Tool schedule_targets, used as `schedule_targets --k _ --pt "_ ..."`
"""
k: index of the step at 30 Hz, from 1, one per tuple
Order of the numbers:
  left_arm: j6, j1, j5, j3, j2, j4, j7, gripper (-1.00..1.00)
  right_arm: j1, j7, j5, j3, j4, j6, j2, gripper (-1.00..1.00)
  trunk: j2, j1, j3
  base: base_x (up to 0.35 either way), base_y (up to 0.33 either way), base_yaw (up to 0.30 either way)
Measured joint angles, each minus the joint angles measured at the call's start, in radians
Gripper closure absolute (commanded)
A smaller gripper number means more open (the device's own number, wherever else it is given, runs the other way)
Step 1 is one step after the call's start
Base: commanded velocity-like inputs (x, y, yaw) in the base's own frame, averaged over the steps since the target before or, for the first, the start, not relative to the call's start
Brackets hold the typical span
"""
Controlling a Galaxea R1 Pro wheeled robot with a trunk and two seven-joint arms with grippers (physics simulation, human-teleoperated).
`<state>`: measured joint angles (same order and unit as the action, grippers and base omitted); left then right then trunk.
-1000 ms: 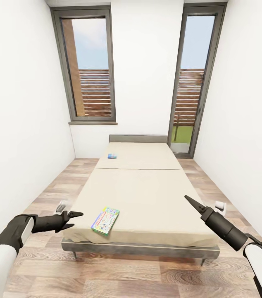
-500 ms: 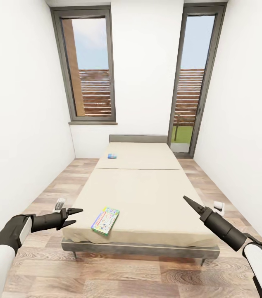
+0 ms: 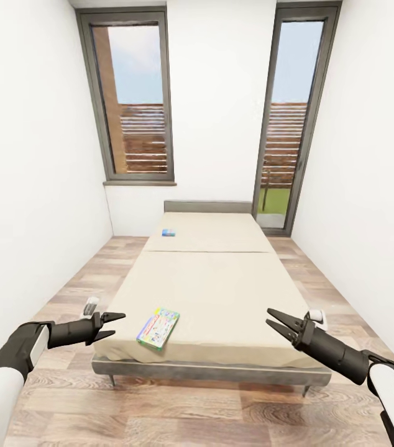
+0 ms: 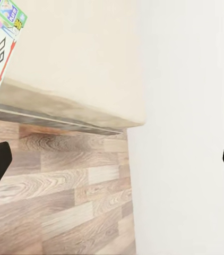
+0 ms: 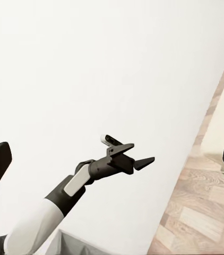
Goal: Put all the toys in the child's room - the three board games (two on the bed and one on the table), the two jigsaw puzzles on the table, and the tennis ball on the table - inside the toy box on the table in the child's room.
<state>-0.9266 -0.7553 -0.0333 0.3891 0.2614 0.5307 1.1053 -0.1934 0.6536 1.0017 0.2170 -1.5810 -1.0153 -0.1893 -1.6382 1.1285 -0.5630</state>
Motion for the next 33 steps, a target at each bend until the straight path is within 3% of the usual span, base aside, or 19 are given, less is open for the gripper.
schedule_targets --k 5,11,16,18,22,33 --pt "0.001 0.000 0.000 0.000 -0.003 0.000 -0.003 -1.00 0.000 -0.006 -0.001 0.006 0.000 0.015 0.001 -1.00 -0.035 0.019 -0.016 0.000 0.000 0.000" --pt "0.006 0.000 0.000 -0.002 -0.005 0.000 -0.005 -1.00 0.001 -0.039 -0.005 -0.021 0.000 0.133 0.004 -1.00 -0.077 0.042 -0.034 0.000 0.000 0.000" --pt "0.027 0.000 -0.003 -0.003 -0.008 0.000 -0.006 -1.00 0.001 -0.058 -0.005 -0.072 0.000 0.166 0.031 -1.00 -0.112 0.061 -0.050 0.000 0.000 0.000" --pt "0.038 0.000 -0.003 -0.001 -0.011 0.000 -0.009 -1.00 0.001 -0.064 -0.005 -0.091 0.000 0.173 0.057 -1.00 -0.126 0.069 -0.056 0.000 0.000 0.000" --pt "0.042 0.000 -0.001 0.001 -0.008 0.000 -0.010 -1.00 0.001 -0.068 -0.006 -0.099 0.001 0.174 0.090 -1.00 -0.154 0.084 -0.069 0.000 0.000 0.000" --pt "0.042 0.000 0.001 0.001 -0.002 0.000 0.006 -1.00 0.001 -0.069 0.000 -0.097 0.005 0.174 0.106 -1.00 -0.231 0.127 -0.103 0.000 0.000 0.000"
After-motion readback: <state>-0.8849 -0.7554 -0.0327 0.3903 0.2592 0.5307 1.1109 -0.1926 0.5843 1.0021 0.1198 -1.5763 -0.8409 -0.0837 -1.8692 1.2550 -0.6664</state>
